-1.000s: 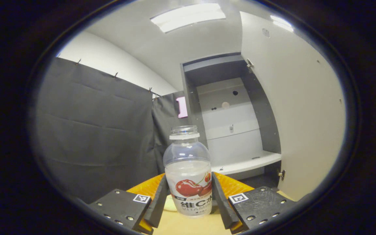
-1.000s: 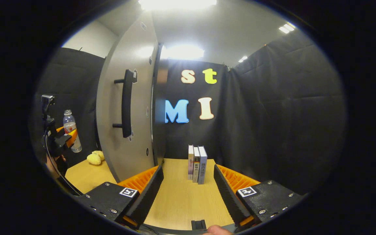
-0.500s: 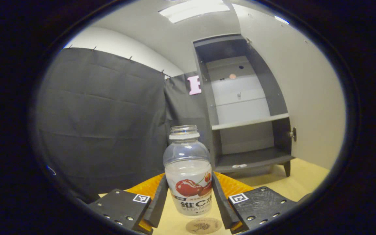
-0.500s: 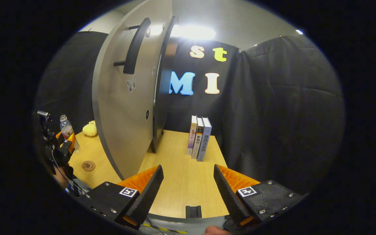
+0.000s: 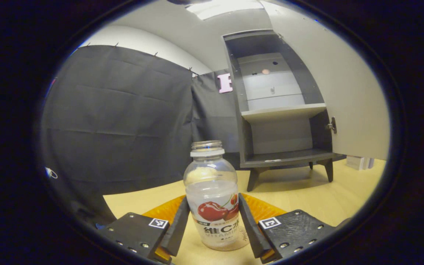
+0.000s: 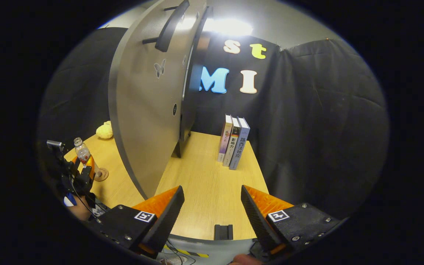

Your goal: Open the cabinet door with the right hand, grasp the bottle in the cabinet with the left hand and place it on the coaster, then close the cabinet door with the right hand.

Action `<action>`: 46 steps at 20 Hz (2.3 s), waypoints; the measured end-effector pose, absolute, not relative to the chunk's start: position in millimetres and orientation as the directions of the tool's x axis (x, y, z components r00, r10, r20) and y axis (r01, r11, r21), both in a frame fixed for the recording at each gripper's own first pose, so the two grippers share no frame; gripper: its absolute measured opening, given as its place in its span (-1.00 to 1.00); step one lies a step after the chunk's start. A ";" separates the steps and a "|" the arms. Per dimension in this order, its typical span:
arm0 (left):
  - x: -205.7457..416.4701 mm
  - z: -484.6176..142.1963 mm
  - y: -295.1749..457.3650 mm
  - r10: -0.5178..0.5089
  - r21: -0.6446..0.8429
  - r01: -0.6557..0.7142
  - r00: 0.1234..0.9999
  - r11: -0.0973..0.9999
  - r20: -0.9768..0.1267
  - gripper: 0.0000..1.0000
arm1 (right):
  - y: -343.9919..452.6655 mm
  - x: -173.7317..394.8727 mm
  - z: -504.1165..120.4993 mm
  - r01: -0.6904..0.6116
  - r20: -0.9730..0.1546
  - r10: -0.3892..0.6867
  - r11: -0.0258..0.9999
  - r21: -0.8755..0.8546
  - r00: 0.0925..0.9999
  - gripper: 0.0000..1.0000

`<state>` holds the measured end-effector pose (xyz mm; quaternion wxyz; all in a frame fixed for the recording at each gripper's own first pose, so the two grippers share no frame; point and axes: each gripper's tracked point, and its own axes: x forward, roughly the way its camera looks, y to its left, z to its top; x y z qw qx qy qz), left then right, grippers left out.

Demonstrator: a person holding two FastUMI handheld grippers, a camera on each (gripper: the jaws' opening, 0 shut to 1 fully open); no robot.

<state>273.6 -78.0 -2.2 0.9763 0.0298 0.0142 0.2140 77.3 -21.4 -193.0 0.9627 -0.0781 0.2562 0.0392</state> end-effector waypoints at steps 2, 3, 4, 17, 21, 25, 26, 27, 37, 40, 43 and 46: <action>275.6 -2.4 -82.1 0.403 0.072 -0.401 0.915 0.913 -0.006 0.53 | -16.4 76.1 -196.5 -0.137 -0.511 0.050 0.981 -0.134 0.858 0.92; 274.4 -0.9 -84.4 0.407 0.073 -0.407 0.913 0.911 0.006 0.62 | -14.5 76.1 -198.0 -0.144 -0.515 0.056 0.980 -0.134 0.856 0.92; 273.1 4.1 -85.4 0.410 0.066 -0.411 0.912 0.909 0.020 0.70 | -13.0 76.7 -198.2 -0.150 -0.517 0.061 0.980 -0.132 0.854 0.92; 286.6 39.2 -82.8 0.353 0.065 -0.361 0.930 0.930 0.105 0.71 | -10.0 84.1 -193.6 -0.136 -0.500 0.069 0.986 -0.099 0.863 0.91; 292.5 70.4 -89.2 0.313 0.083 -0.330 0.934 0.940 0.173 0.70 | -11.4 86.2 -188.9 -0.110 -0.482 0.067 0.992 -0.061 0.873 0.92; 297.2 101.1 -93.8 0.248 0.125 -0.279 0.944 0.952 0.217 0.77 | -7.4 90.7 -176.3 -0.093 -0.448 0.073 0.995 -0.023 0.891 0.92; 295.8 107.4 -97.3 0.232 0.128 -0.264 0.948 0.956 0.219 0.70 | -6.8 92.3 -171.8 -0.091 -0.435 0.075 0.996 -0.015 0.897 0.91; 295.0 114.1 -100.3 0.217 0.131 -0.250 0.950 0.959 0.222 0.70 | -5.5 94.4 -167.4 -0.089 -0.421 0.078 0.996 -0.006 0.904 0.93; 304.3 209.0 -139.3 0.007 0.143 -0.045 0.966 0.989 0.257 0.62 | -22.0 150.8 -54.9 -0.014 -0.150 0.018 1.000 0.027 0.988 0.91; 299.8 204.9 -156.1 -0.054 0.093 0.040 0.987 0.995 0.151 0.77 | -26.1 163.7 4.5 0.022 -0.010 -0.022 0.999 0.028 1.000 0.91; 291.3 201.4 -149.6 -0.054 0.137 0.042 0.995 0.990 0.080 0.63 | -10.9 162.6 29.9 0.009 0.056 -0.012 0.998 0.064 0.998 0.91; 292.9 196.2 -150.9 -0.072 0.128 0.068 0.997 0.989 0.028 0.70 | -6.9 159.7 30.3 0.034 0.048 -0.036 0.998 0.043 0.998 0.87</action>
